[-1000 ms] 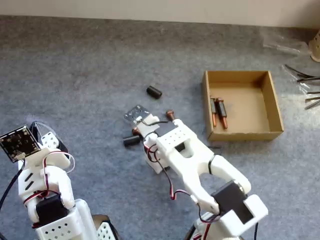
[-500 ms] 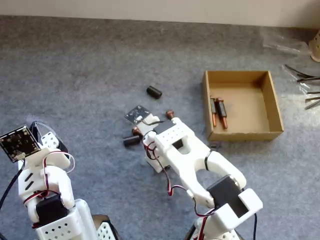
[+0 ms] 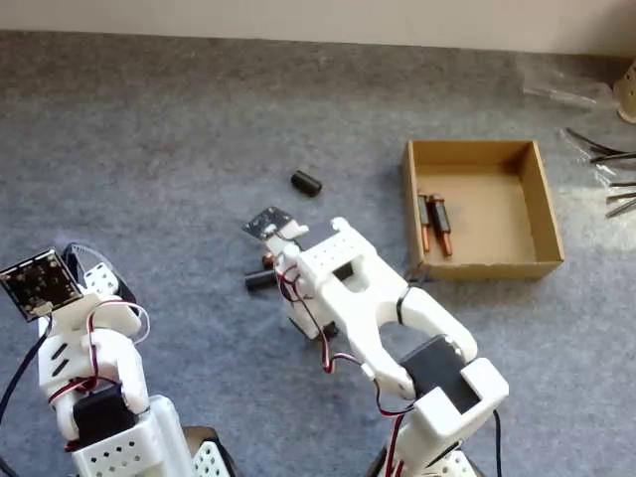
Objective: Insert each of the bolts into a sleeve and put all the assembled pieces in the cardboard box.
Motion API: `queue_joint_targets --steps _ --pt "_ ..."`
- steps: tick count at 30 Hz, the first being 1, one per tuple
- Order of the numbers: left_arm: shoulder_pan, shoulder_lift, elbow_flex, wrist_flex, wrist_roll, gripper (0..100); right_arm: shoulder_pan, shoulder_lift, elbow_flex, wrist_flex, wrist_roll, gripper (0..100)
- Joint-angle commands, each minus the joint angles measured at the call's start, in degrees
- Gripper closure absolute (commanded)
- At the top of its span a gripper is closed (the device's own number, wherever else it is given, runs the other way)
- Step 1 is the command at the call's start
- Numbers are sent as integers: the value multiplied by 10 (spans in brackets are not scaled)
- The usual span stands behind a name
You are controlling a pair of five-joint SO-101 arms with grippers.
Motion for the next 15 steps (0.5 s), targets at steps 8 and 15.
queue_joint_targets --steps 8,15 --pt "7 -7 -5 -12 1 993 -7 -8 -216 138 4 995" --pt "7 -7 -4 -11 1 993 -7 -81 -304 179 4 995"
